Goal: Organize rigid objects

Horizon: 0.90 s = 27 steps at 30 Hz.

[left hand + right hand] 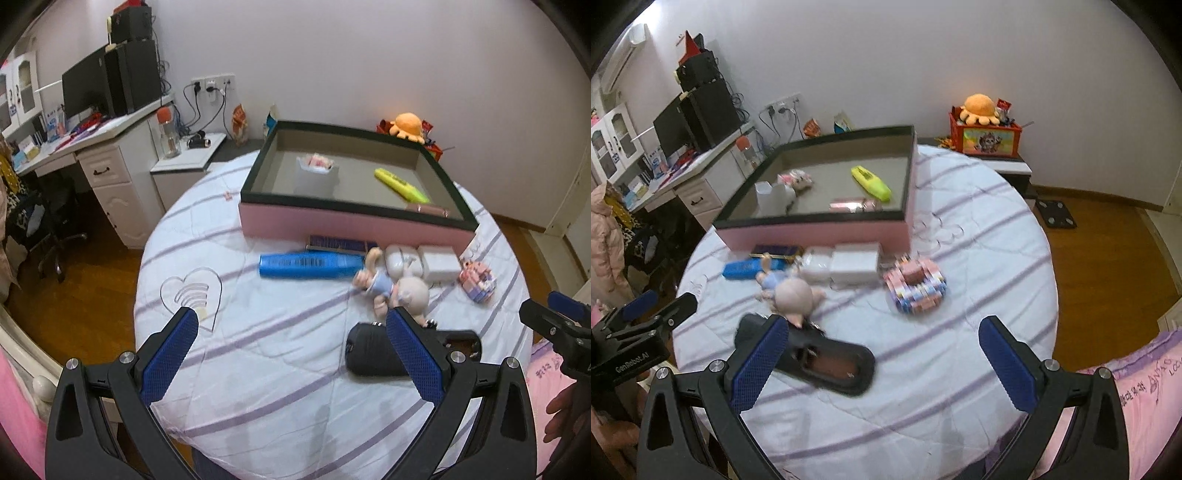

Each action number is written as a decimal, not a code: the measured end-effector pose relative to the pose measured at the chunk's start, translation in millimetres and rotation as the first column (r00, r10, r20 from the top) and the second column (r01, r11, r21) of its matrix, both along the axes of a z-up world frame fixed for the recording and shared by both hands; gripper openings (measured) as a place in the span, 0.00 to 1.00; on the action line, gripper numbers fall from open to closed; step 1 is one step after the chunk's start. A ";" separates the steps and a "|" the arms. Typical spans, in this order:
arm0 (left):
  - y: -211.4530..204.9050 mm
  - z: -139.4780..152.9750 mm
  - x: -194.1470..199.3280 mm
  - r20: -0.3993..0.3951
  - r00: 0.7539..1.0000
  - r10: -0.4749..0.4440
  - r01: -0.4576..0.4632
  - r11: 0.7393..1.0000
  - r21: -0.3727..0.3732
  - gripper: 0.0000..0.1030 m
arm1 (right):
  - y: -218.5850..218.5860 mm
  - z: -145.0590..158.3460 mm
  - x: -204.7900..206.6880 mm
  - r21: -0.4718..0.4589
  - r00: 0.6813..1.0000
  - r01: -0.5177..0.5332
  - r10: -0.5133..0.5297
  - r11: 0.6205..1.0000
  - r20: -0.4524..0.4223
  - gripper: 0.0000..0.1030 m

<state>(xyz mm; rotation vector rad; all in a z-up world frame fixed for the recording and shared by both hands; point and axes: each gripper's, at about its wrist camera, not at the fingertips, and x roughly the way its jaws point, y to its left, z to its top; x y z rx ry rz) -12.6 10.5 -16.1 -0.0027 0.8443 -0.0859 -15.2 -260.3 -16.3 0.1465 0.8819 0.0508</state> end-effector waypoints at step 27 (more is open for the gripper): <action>-12.3 -68.7 96.4 -0.108 0.990 -0.093 0.096 0.995 0.020 1.00 | -8.3 -37.8 46.7 -0.054 0.993 0.026 -0.033 0.998 -0.113 1.00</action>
